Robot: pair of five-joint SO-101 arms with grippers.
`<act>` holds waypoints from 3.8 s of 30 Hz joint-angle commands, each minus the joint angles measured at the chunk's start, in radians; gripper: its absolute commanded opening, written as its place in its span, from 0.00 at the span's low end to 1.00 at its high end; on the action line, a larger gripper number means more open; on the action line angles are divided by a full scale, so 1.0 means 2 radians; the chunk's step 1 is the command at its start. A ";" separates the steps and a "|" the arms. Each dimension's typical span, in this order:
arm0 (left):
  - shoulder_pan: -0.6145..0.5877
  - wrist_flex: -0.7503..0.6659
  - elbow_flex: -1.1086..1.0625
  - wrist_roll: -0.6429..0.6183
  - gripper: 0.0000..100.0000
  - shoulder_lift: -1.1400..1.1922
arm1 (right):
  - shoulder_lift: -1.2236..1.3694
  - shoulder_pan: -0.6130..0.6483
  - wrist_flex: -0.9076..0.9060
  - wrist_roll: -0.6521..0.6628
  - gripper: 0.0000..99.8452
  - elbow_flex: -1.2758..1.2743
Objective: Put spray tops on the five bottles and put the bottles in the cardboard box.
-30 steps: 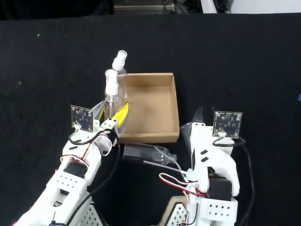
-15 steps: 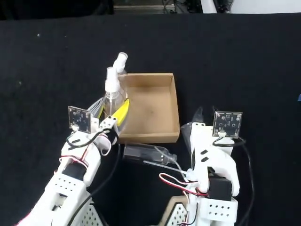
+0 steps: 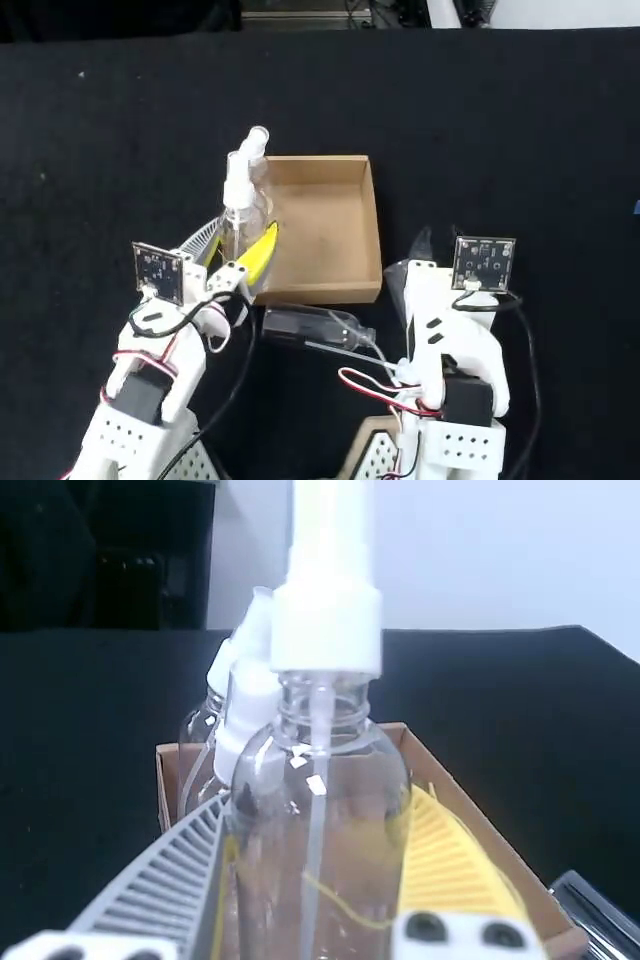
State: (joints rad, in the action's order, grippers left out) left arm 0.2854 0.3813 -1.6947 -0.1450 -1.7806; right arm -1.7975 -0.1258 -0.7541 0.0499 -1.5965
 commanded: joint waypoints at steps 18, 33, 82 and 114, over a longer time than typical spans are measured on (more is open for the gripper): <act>-0.225 0.209 0.231 0.000 0.03 -0.022 | -0.049 -0.009 -0.002 0.000 0.10 0.000; -0.479 -0.234 -0.006 0.055 0.03 0.100 | -0.049 -0.009 -0.002 -0.002 0.10 0.000; -0.539 -1.053 0.102 0.131 0.03 1.079 | -0.049 -0.009 -0.002 -0.002 0.10 0.000; -0.559 -1.056 0.099 0.132 0.35 1.078 | -0.049 -0.009 -0.002 -0.001 0.10 0.000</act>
State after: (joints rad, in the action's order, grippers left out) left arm -0.8255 -1.7008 -1.5044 0.1204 0.3859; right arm -1.7975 -0.1258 -0.7541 0.0499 -1.5965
